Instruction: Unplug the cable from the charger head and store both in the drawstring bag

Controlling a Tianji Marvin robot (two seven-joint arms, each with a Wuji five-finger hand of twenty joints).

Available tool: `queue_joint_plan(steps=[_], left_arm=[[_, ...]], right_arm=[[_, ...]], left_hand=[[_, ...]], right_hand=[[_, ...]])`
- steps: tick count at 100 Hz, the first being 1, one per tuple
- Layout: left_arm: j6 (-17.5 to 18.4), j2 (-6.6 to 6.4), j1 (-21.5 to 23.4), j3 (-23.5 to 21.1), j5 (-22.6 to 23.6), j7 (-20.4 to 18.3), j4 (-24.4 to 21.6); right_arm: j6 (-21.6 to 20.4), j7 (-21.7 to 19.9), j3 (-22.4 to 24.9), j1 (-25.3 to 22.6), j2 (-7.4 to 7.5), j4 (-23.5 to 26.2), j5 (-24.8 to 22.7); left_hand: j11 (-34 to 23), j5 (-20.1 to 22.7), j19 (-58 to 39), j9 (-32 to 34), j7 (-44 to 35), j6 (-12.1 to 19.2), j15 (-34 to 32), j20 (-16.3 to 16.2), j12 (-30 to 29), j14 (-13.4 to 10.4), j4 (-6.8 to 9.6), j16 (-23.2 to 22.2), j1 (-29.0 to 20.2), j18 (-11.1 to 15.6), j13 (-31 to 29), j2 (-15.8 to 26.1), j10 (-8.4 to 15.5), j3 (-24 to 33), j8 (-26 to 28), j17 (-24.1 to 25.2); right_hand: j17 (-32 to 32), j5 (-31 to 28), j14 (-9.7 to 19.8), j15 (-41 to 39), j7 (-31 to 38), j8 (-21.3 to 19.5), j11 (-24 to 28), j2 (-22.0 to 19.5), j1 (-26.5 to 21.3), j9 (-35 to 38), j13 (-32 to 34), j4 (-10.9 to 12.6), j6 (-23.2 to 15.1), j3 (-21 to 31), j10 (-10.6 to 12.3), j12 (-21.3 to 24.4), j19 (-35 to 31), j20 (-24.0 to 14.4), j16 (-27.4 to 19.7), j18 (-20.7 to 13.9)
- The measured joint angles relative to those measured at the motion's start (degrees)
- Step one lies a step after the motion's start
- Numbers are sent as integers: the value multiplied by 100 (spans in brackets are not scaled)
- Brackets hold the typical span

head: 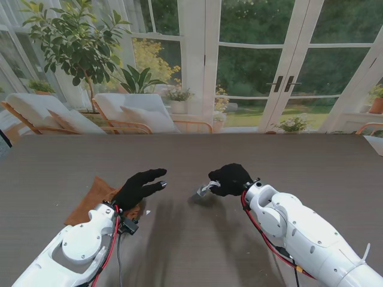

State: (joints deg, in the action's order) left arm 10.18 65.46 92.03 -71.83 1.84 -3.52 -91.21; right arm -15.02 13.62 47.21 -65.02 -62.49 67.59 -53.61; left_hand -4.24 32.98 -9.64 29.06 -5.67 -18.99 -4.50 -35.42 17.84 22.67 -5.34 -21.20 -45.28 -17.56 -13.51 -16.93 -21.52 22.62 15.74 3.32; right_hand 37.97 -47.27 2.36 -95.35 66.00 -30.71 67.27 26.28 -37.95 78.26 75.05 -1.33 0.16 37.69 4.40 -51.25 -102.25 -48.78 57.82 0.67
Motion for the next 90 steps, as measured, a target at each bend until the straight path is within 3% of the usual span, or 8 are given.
queue_joint_plan(steps=[9,19,37,43,56,61,74,90], left_arm=[[199,-22,-202,67,-74,-231,214],[304,-59,-430,200,15,-255,408],[653,-92,-905,520,85,-388,880],[734,-104,-1084,664,66,-473,1044],[1183,-101,-1491,1001,-519,-758,1527],[1233,-94,-1606,1097,-654,-815,1643],[1239,-66,-1793,1256,-489,-808,1766],[1259,-51,-1944,1424,-520,-911,1864]], right_arm=[[-82,-34,184,-96,28,188,-84],[-151,-76,370,-210,61,423,-231],[-248,-131,634,-400,98,817,-339],[-273,-139,720,-465,104,948,-385],[-284,-74,836,-581,105,1161,-404],[-287,-30,885,-633,101,1235,-405],[-297,70,955,-746,93,1391,-405],[-313,72,1036,-851,77,1560,-380]], left_hand=[[0,-155,0,-1,34,63,0,0,0,-26,0,0,1,3,0,-181,108,327,-16,0],[2,-373,0,-63,162,147,0,1,0,-148,0,0,4,21,0,-173,238,391,-80,0],[69,-720,0,-210,294,355,0,2,-9,-363,0,7,67,163,56,-513,485,561,-188,0],[88,-880,0,-380,354,585,36,5,-32,-411,0,56,119,179,228,-497,566,610,-243,0],[128,-881,0,-438,369,974,61,8,-69,-517,0,64,121,249,178,-668,687,649,-295,0],[127,-881,0,-439,369,982,61,8,-70,-518,0,65,121,252,179,-705,723,674,-299,0],[127,-863,0,-439,239,963,61,9,-70,-520,0,68,126,286,179,-788,723,756,-297,0],[126,-863,0,-448,192,715,61,9,-71,-580,0,70,185,305,183,-791,725,834,-264,0]], right_hand=[[0,-1,4,-5,1,-16,2,0,0,0,0,0,0,0,2,0,0,0,0,-2],[0,-2,12,-5,1,-40,2,0,0,0,0,0,0,0,8,0,0,0,1,-6],[0,-2,20,-6,1,-69,4,0,0,1,0,0,0,0,13,0,-1,0,1,-18],[0,-2,22,-6,1,-74,4,0,0,1,0,0,0,0,14,0,-1,0,1,-22],[0,-2,41,-6,2,-80,4,0,0,1,0,0,0,-2,27,0,-1,0,1,-59],[0,-2,44,-6,2,-82,4,0,0,1,0,0,0,-4,29,0,-1,0,1,-60],[0,-2,45,-6,2,-85,4,0,0,1,0,0,-1,-5,32,0,-1,0,1,-62],[0,-2,46,-6,2,-86,4,0,0,1,0,0,-2,-6,33,0,-1,0,45,-63]])
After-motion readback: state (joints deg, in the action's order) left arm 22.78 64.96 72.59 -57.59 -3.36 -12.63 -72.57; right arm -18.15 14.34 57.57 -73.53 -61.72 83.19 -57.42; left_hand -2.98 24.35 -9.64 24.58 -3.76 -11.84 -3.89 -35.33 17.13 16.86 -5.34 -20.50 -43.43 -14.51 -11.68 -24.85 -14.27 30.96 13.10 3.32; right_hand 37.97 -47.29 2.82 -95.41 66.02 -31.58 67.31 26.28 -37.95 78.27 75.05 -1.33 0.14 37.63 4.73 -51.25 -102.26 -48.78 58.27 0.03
